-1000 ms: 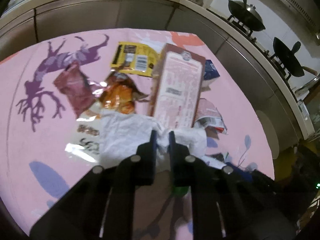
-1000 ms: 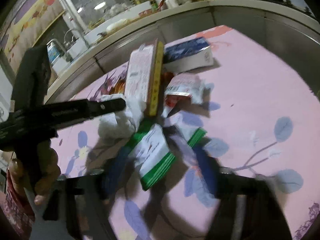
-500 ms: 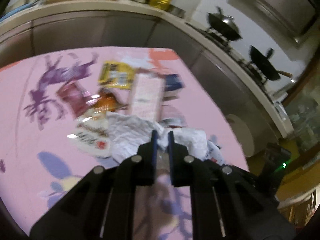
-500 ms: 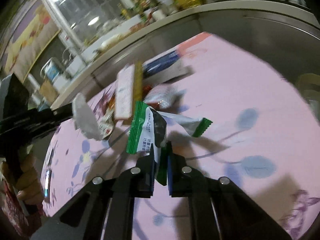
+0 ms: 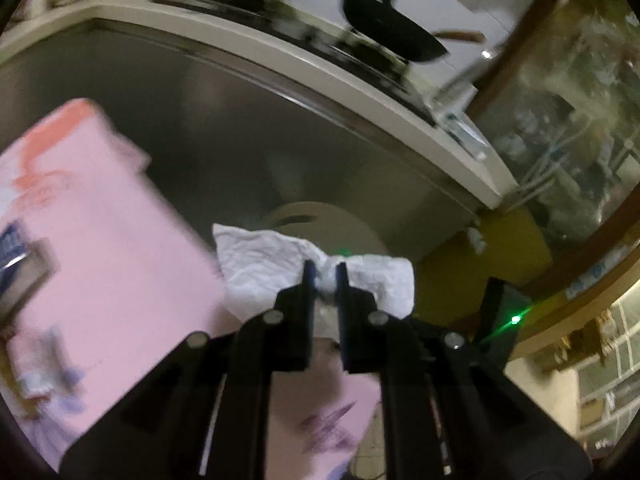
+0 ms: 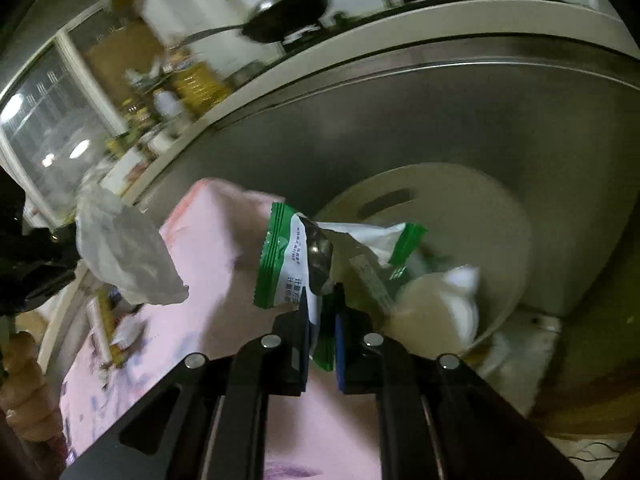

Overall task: Collect trash
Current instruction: 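Carry tissue and green wrapper to the bin and release both, then grasp brown-and-white box with left tool while right grasps small packet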

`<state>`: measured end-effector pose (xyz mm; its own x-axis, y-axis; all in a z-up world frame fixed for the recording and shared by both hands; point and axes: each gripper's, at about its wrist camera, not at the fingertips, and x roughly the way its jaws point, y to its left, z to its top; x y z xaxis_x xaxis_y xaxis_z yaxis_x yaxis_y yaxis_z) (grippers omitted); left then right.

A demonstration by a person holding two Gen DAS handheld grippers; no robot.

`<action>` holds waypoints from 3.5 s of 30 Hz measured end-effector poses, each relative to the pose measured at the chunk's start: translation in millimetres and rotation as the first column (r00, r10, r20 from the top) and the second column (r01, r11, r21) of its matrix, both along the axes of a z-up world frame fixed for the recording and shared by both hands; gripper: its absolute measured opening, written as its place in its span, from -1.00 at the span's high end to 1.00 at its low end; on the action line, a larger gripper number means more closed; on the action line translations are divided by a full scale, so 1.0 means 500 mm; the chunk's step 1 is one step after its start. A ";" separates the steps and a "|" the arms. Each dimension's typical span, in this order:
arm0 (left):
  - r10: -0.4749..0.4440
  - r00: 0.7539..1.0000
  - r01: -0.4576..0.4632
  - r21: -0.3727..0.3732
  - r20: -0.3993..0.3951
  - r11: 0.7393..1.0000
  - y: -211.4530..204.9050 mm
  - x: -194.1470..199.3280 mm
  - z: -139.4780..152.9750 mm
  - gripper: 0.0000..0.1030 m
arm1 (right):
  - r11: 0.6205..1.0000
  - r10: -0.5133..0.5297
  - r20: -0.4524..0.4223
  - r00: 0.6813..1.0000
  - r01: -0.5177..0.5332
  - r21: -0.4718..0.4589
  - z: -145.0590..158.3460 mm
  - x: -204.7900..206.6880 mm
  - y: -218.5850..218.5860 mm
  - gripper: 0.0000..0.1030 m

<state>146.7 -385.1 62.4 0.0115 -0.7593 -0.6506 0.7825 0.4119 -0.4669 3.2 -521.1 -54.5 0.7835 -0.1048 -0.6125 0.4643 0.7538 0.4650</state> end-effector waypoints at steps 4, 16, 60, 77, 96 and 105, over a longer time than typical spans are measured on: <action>-0.082 0.996 0.083 0.019 -0.036 0.996 -0.125 -0.019 -0.042 0.82 | 0.998 -0.054 -0.031 0.998 0.055 0.028 -0.026 -0.008 -0.072 0.83; 0.065 0.987 -0.038 0.185 -0.144 0.982 -0.167 0.033 -0.183 0.28 | 0.986 -0.157 0.073 0.985 0.153 0.059 -0.037 -0.036 -0.116 -0.26; 0.719 0.671 -0.742 0.178 0.181 0.647 0.727 0.090 -0.155 -0.27 | 0.863 0.424 0.051 0.904 -0.421 0.282 0.001 0.212 0.401 -0.17; 0.728 0.646 -0.763 0.175 0.230 0.622 0.833 0.087 -0.171 -0.41 | 0.785 0.619 -0.024 0.785 -0.619 0.014 0.056 0.277 0.647 -0.17; 0.578 0.748 -0.642 0.136 0.327 0.754 0.519 0.203 -0.111 -0.63 | 0.913 0.381 0.007 0.924 -0.378 0.152 0.011 0.331 0.430 -0.12; 0.548 0.753 -0.629 0.152 0.365 0.762 0.497 0.202 -0.119 -0.20 | 0.802 0.426 0.090 0.900 -0.422 0.423 -0.035 0.364 0.397 0.14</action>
